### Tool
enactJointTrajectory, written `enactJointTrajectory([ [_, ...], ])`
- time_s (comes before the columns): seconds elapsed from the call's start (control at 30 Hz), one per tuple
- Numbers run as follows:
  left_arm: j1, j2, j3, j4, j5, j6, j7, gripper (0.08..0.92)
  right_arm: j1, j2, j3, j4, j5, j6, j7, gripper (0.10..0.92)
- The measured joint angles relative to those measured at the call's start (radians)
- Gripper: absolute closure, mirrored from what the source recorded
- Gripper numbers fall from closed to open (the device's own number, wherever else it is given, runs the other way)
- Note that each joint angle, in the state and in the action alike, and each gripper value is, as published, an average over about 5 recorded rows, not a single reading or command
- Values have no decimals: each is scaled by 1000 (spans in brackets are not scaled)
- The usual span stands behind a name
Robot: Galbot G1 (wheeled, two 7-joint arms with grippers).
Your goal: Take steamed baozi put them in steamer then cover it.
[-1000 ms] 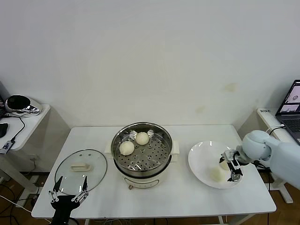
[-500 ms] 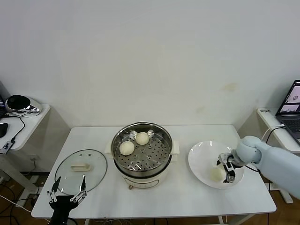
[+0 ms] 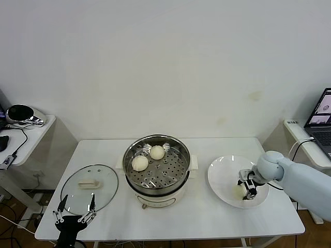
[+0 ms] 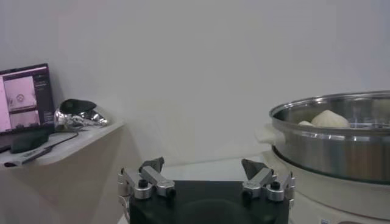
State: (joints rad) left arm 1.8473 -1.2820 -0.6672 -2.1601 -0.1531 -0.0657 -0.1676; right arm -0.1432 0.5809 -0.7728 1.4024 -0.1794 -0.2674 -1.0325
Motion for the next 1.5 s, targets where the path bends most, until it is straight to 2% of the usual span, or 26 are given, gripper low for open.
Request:
enactJointTrajectory([
  [0.3, -12, 6, 9, 3, 0, 0, 0, 177, 122, -21, -30, 38, 55, 0, -40, 423],
  [0.6, -18, 18, 2, -3, -9, 0, 0, 177, 390, 27, -118, 54, 174, 12, -67, 423],
  [1.1, -10, 8, -8, -10, -12, -5, -3, 177, 715, 320, -315, 74, 365, 86, -36, 419],
  [1.5, -10, -8, -23, -26, -16, -6, -5, 177, 726, 557, -464, 20, 350, 259, -15, 414],
])
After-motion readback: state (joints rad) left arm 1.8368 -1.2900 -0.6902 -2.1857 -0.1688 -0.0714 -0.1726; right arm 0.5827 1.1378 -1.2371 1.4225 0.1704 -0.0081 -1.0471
